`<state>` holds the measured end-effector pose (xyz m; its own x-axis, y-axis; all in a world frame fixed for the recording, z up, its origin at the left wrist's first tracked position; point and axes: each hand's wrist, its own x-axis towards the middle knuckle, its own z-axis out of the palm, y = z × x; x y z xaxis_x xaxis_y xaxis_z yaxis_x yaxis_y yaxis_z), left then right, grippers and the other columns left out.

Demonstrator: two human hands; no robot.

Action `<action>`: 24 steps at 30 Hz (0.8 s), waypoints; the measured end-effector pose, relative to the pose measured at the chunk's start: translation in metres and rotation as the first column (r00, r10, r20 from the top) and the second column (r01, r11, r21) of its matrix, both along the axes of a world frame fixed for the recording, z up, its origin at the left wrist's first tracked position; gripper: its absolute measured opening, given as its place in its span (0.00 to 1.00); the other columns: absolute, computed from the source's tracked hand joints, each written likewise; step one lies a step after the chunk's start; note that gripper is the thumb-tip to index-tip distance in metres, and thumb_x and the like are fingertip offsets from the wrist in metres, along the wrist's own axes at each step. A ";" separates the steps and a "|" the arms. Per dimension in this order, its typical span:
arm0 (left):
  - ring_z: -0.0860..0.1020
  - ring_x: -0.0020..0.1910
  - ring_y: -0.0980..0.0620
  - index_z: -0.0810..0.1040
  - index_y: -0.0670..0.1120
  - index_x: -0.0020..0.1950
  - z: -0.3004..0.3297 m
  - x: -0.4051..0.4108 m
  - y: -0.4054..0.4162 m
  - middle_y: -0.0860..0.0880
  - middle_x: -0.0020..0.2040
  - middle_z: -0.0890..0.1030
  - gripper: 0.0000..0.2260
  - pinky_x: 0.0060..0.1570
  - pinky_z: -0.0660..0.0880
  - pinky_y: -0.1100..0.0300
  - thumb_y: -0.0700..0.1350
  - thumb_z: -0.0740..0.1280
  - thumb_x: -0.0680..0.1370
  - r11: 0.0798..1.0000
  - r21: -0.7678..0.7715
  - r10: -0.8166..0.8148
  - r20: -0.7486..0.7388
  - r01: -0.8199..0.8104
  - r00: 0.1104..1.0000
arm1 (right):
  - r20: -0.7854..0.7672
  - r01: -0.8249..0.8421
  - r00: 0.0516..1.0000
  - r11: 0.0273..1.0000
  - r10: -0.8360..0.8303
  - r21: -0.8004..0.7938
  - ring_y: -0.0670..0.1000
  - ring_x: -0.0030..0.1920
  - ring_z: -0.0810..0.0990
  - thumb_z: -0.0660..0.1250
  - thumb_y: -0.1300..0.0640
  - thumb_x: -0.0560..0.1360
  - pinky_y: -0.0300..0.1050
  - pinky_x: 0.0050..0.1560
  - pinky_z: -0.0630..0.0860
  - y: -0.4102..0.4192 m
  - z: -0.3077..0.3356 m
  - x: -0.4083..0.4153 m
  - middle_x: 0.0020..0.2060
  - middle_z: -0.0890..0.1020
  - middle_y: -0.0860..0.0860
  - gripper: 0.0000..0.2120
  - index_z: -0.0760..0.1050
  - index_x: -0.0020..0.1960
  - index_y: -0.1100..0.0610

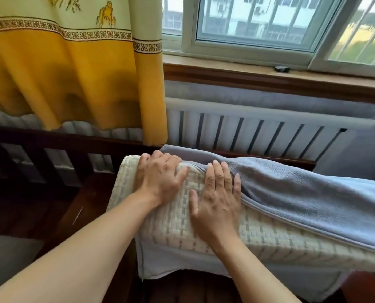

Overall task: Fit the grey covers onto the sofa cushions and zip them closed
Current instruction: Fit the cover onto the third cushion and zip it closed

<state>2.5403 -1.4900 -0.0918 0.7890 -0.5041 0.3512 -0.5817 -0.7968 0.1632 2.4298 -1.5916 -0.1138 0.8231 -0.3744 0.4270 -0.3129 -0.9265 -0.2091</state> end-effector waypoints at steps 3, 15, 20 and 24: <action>0.75 0.57 0.48 0.78 0.52 0.57 0.015 0.019 -0.003 0.50 0.56 0.81 0.23 0.60 0.62 0.51 0.54 0.46 0.76 0.993 0.113 -0.005 -0.172 0.025 0.985 | 0.002 -0.009 1.000 1.000 0.009 0.013 0.56 0.74 0.59 0.56 0.44 0.73 0.53 0.73 0.49 -0.002 0.001 0.002 0.71 0.66 0.57 0.33 0.62 0.73 0.61; 0.74 0.48 0.57 0.79 0.50 0.48 0.037 0.090 0.020 0.55 0.47 0.77 0.07 0.46 0.69 0.61 0.44 0.61 0.78 0.962 0.040 -0.142 -0.768 0.269 0.624 | 0.073 -0.097 0.992 0.994 0.101 -0.053 0.53 0.73 0.63 0.56 0.52 0.74 0.54 0.73 0.56 -0.007 0.001 0.009 0.70 0.69 0.55 0.27 0.67 0.71 0.60; 0.76 0.48 0.55 0.81 0.49 0.43 0.031 0.095 0.020 0.54 0.45 0.79 0.06 0.43 0.70 0.60 0.43 0.65 0.76 0.978 -0.029 -0.150 -0.791 0.208 0.593 | 0.015 -0.085 0.996 0.995 0.086 -0.058 0.52 0.73 0.62 0.57 0.49 0.73 0.57 0.72 0.57 -0.006 0.003 0.011 0.71 0.68 0.52 0.28 0.66 0.73 0.56; 0.77 0.49 0.52 0.83 0.48 0.43 0.028 0.093 0.019 0.53 0.43 0.80 0.05 0.45 0.73 0.61 0.42 0.67 0.75 0.986 -0.055 -0.142 -0.775 0.159 0.615 | -0.011 -0.027 1.000 0.998 0.026 -0.054 0.53 0.70 0.67 0.55 0.43 0.73 0.55 0.72 0.54 0.001 0.009 0.024 0.67 0.72 0.50 0.28 0.69 0.70 0.53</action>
